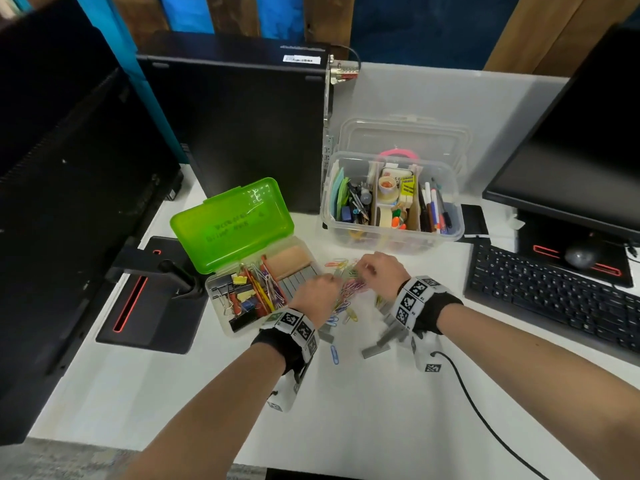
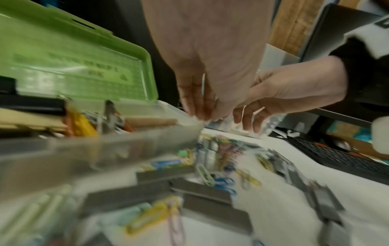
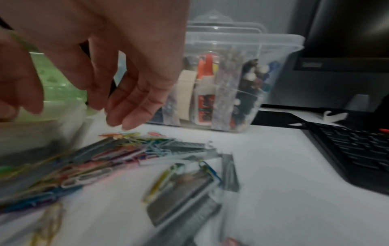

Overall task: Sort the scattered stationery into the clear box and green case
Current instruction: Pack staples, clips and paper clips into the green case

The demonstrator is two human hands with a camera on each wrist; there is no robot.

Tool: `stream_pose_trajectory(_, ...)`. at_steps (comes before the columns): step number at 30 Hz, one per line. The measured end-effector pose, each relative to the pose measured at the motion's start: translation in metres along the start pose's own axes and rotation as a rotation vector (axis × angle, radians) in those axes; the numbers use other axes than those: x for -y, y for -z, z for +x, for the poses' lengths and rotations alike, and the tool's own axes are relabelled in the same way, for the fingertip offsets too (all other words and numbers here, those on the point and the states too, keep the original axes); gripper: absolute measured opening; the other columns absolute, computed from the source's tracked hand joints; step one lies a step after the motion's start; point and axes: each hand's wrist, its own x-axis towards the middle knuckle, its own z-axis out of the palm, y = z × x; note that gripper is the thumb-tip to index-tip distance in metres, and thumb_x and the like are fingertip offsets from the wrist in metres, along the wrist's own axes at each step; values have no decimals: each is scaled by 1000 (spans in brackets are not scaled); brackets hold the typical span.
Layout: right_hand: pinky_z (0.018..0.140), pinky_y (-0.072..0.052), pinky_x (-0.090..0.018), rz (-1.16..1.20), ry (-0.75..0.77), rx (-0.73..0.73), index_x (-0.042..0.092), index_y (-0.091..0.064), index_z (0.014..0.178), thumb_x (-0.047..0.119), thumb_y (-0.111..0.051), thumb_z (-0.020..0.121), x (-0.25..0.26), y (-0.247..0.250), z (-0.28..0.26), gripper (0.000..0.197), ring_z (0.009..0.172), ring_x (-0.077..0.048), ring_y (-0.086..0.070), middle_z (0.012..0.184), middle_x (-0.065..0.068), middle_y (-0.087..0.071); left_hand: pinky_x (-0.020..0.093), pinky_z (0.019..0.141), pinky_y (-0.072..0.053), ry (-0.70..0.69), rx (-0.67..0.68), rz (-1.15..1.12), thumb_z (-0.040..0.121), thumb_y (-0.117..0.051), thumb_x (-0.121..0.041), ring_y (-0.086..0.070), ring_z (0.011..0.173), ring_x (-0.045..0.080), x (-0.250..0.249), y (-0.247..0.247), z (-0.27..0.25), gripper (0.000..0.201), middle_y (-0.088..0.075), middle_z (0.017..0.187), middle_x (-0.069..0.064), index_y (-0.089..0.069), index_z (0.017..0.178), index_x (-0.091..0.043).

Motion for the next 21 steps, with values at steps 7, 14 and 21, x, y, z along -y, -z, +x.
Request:
stream_pose_trajectory(7, 78, -41, -26, 29, -203, -1, 14, -67, 99, -1, -42, 88, -44, 8, -15, 32, 104, -29, -57, 113, -10, -60, 34, 87, -49, -44, -5, 63, 91, -43, 3, -55, 107, 27, -18, -11, 12, 36, -50, 121, 14, -47, 126, -4)
stream_pose_trajectory(14, 70, -37, -19, 27, -184, 97, 15, -67, 94, 1, -57, 80, -69, 2, -31, 22, 86, -19, -56, 93, -1, -58, 40, 96, -44, -43, -6, 128, 96, -40, -12, -42, 122, 30, -31, -23, 25, 38, -43, 132, 13, -41, 134, -9)
stream_pose_trajectory(21, 79, -48, -30, -50, -3, 118, 24, -65, 99, 1, -48, 81, -67, -17, -36, 34, 81, -17, -54, 102, 4, -42, 39, 95, -38, -141, -58, 149, 95, -41, -14, -43, 118, 28, -46, -29, 30, 31, -46, 128, 10, -47, 126, -11)
